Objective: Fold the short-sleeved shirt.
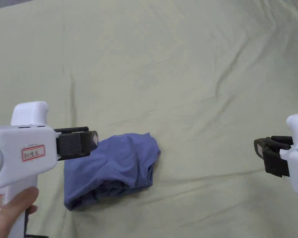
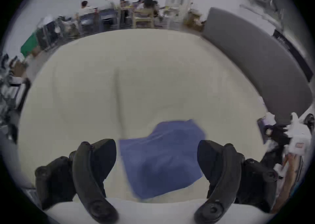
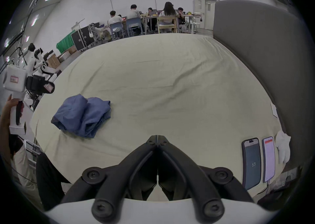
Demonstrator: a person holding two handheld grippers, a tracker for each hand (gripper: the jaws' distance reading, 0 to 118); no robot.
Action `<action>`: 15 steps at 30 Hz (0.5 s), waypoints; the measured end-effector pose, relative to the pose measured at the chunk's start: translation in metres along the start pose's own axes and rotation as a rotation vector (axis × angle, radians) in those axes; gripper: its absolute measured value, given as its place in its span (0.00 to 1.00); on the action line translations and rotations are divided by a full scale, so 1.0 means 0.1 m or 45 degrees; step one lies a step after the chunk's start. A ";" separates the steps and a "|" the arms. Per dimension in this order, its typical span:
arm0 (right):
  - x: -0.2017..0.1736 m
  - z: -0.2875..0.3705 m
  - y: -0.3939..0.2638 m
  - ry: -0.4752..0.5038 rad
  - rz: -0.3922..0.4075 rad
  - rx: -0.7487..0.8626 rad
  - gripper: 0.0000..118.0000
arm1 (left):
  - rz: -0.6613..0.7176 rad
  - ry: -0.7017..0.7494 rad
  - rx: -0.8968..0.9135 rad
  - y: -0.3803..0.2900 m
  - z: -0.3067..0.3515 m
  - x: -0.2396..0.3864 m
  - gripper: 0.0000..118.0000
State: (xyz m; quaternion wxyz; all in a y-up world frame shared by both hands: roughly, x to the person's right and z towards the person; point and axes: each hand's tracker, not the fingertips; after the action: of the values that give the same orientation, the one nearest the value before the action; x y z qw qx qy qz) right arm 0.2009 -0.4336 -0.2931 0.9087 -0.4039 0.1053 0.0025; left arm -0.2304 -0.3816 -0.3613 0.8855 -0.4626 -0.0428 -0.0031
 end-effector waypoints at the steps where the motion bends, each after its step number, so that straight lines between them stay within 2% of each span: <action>1: -0.03 -0.01 0.00 0.000 0.006 0.000 0.02 | 0.021 0.014 -0.051 -0.07 -0.07 -0.06 0.77; 2: -0.04 -0.01 0.01 0.002 0.012 -0.001 0.02 | 0.019 -0.016 -0.085 -0.12 -0.16 -0.11 0.50; 3: -0.06 -0.03 0.01 0.004 0.020 -0.005 0.02 | 0.046 -0.045 -0.110 -0.17 -0.30 -0.10 0.11; 4: -0.07 -0.04 0.02 0.003 0.028 -0.009 0.02 | 0.097 -0.075 -0.144 -0.20 -0.45 -0.05 0.01; 7: -0.09 -0.09 0.01 -0.011 0.046 -0.031 0.02 | 0.106 -0.273 -0.241 -0.28 -0.96 0.37 0.01; 9: -0.09 -0.10 0.01 -0.023 0.055 -0.049 0.02 | -0.039 -0.232 -0.272 -0.31 -1.22 0.77 0.01; 12: -0.10 -0.11 0.01 -0.040 0.065 -0.069 0.02 | -0.131 -0.273 -0.277 -0.29 -1.34 1.23 0.01; 15: -0.14 -0.13 0.02 -0.032 0.074 -0.079 0.02 | -0.207 -0.342 -0.264 -0.17 -1.40 1.44 0.01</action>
State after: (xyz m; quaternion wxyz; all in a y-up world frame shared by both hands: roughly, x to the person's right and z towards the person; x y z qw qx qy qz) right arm 0.1849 -0.4404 -0.3006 0.8966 -0.4285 0.1056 0.0372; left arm -0.0772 -0.5017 -0.4156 0.8163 -0.5425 -0.1974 -0.0172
